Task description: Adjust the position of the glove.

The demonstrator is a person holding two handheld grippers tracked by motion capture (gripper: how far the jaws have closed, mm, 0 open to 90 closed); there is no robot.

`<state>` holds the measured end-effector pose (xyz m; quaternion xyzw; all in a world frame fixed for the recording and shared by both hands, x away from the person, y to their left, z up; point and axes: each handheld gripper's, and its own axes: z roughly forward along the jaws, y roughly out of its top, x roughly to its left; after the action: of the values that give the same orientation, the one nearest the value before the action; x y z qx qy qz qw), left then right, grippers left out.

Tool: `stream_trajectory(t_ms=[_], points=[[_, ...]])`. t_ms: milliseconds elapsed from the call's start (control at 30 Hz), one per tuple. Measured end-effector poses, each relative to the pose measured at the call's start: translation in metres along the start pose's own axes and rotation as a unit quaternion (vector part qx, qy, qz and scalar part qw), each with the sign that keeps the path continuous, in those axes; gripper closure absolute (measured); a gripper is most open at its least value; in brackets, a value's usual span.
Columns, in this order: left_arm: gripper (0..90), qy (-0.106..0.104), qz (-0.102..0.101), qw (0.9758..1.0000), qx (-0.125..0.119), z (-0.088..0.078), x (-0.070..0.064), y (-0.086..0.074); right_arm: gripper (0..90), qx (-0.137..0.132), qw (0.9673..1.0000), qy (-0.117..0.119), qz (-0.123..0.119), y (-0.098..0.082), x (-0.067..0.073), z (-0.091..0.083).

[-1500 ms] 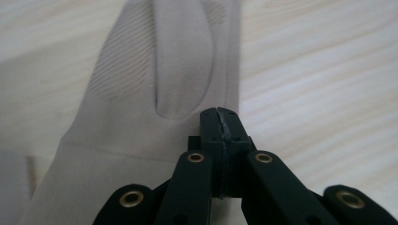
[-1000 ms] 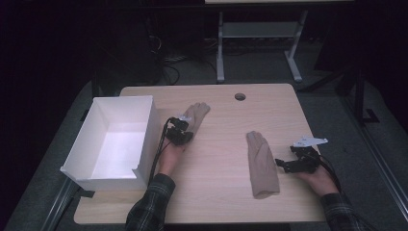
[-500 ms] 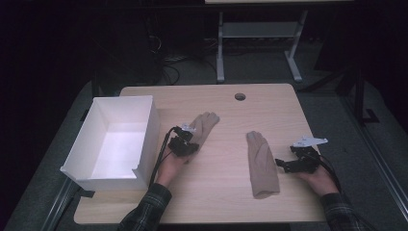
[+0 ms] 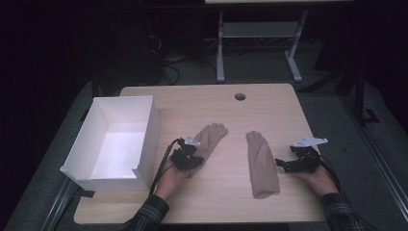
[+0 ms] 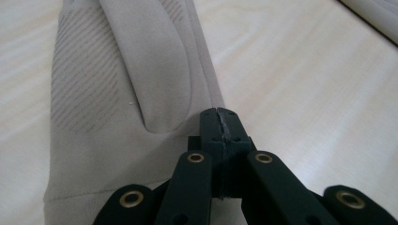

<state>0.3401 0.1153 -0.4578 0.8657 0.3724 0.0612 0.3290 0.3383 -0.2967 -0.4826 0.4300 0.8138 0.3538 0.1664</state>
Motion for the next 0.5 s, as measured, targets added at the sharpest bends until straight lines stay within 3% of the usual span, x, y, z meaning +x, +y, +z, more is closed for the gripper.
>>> stream_trajectory(t_ms=[200,300,400,500], points=[[89.8,-0.024,0.002,0.9997,0.000,-0.006,-0.014,-0.012,12.6,-0.001,1.0000,0.000,0.002,0.000,0.000,0.000],[89.7,-0.030,-0.005,0.9995,0.001,-0.009,-0.014,-0.014,12.6,-0.001,1.0000,0.000,0.002,0.000,0.000,0.000],[80.4,-0.033,-0.005,0.9994,-0.007,-0.018,-0.014,-0.011,12.5,-0.001,1.0000,0.000,0.001,0.000,0.000,0.000],[80.4,-0.028,-0.005,0.9992,-0.028,-0.031,-0.015,-0.005,12.5,0.000,1.0000,0.000,0.000,0.000,0.000,0.000]])
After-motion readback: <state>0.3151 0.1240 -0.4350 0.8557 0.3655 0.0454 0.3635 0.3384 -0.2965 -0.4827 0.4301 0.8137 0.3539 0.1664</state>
